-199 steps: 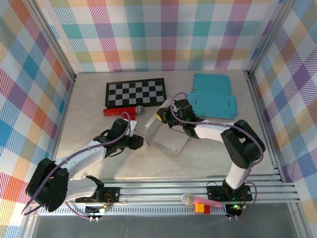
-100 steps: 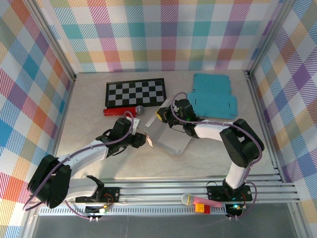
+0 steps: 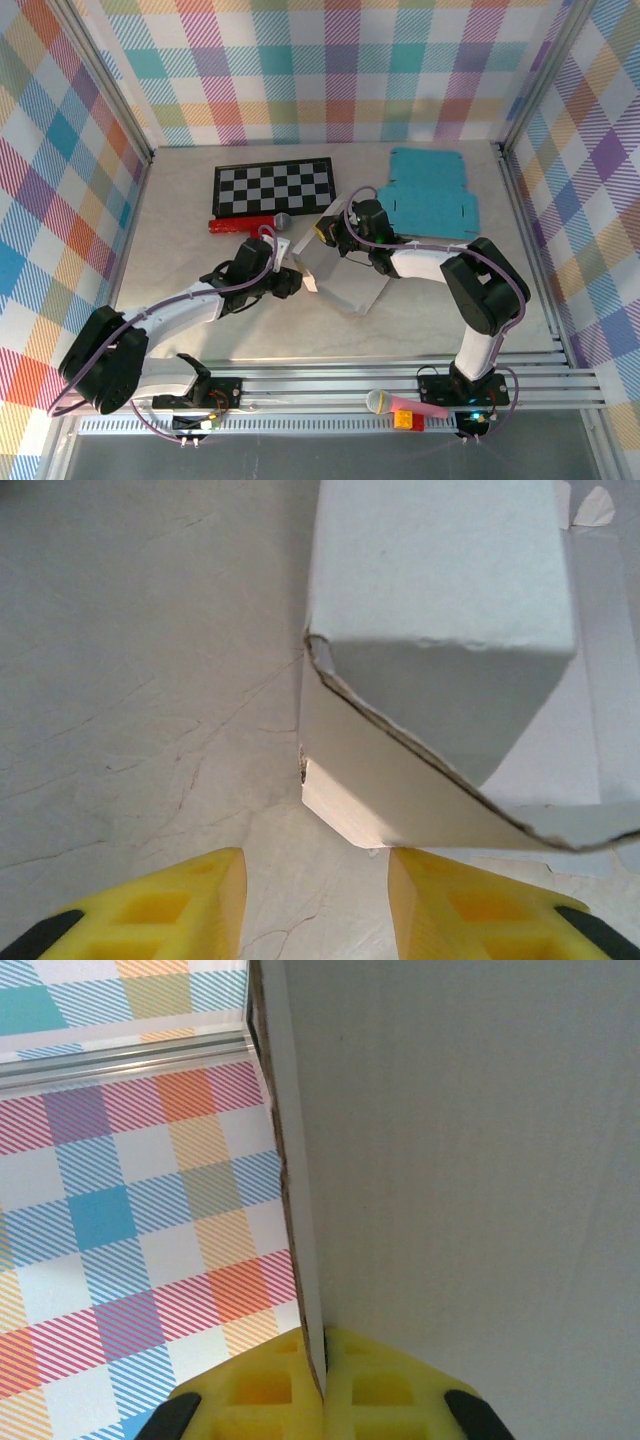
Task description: Fold the paper box
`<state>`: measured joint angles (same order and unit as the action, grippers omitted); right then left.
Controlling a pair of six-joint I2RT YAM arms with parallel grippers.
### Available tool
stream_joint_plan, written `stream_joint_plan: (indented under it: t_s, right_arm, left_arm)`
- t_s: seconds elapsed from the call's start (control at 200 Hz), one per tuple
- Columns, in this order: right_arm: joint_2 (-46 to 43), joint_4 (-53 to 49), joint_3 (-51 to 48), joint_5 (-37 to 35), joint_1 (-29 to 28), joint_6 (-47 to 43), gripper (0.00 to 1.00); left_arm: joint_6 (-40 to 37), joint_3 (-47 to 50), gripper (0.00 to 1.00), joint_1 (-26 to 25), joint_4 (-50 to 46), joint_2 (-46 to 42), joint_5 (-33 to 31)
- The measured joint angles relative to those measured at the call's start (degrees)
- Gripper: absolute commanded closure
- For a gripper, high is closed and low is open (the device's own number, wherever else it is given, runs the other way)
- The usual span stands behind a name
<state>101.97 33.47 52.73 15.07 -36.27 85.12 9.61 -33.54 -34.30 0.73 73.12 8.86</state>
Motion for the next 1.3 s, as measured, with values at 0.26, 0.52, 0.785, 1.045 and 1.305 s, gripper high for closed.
stream_joint_plan:
  t_s: [0.26,0.52,0.785,1.045,1.305]
  right_arm:
    - [0.0,0.59,0.0,-0.46,0.0,1.42,1.0]
    - [0.22,1.27,-0.04,-0.92,0.0,2.32,1.0]
    - [0.74,5.51,-1.42,-1.51,0.0,3.61,1.0]
    - [0.74,9.64,-3.82,-2.21,0.0,4.24,1.0]
    - [2.69,20.72,-8.11,-2.95,-0.44,3.96,1.0]
  left_arm:
    - [1.7,0.33,0.54,-0.55,4.2,0.72,-0.9]
    - [3.17,0.83,0.52,-1.18,7.32,1.88,-1.62]
    - [4.5,1.16,0.52,-3.45,9.55,2.58,-4.02]
    - [5.57,1.16,0.6,-4.63,10.01,4.33,-8.28]
    - [6.14,1.16,0.64,-6.25,11.65,7.3,-11.37]
